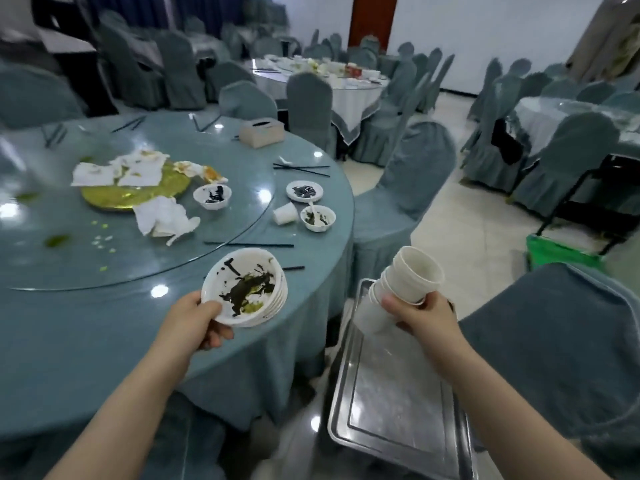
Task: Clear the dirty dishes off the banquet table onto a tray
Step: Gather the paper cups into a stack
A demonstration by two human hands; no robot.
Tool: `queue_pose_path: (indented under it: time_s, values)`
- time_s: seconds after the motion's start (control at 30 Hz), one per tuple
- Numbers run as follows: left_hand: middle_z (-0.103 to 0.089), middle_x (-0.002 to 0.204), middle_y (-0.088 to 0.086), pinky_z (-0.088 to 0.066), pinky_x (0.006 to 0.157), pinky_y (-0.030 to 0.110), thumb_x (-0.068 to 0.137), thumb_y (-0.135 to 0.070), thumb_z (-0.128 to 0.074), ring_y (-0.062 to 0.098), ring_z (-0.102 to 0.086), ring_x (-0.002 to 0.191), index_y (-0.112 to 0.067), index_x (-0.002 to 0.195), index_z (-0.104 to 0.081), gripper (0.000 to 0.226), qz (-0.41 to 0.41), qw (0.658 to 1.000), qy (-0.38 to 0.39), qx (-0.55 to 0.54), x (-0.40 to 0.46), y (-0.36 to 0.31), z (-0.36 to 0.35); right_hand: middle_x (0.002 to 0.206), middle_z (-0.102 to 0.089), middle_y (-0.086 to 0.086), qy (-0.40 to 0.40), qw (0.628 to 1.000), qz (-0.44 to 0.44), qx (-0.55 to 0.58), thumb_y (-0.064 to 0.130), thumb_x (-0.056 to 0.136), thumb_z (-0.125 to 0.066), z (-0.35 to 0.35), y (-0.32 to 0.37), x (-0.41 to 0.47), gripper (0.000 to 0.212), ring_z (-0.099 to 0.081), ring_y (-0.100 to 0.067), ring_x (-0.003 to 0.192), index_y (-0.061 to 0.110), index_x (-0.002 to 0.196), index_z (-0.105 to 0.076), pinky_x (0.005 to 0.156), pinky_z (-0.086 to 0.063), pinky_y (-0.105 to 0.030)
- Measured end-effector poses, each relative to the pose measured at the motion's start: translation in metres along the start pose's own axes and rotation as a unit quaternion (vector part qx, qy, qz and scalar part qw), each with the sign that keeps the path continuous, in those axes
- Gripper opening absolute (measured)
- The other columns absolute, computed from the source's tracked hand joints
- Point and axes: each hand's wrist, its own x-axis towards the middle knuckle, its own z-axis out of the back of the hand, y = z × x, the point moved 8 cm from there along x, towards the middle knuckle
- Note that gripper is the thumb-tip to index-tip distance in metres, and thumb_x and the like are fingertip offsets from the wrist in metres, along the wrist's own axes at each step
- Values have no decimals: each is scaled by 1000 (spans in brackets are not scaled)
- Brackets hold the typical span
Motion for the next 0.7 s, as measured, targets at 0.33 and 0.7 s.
queue_pose_path:
  time_s: [0.33,0.7]
  values:
    - [-65,53,12,-34,37,17,84,-6,-43,13,-43,32,-13,88,-57,16,20,998,-48,-36,200,-7,30,105,-71,3,60,998,-17,-23,38,59,-83,-97,-26,208,63,-68,-13,95,21,116,-60,70,-55,-27]
    - [-71,61,9,-39,42,22,87,-10,-42,11,-56,38,-21,106,-54,25,54,989,-131,-30,408,-33,68,107,-71,7,99,993,-35,-57,35,65,-85,-181,-40,375,53,-66,-9,99,26,112,-64,79,-53,-28]
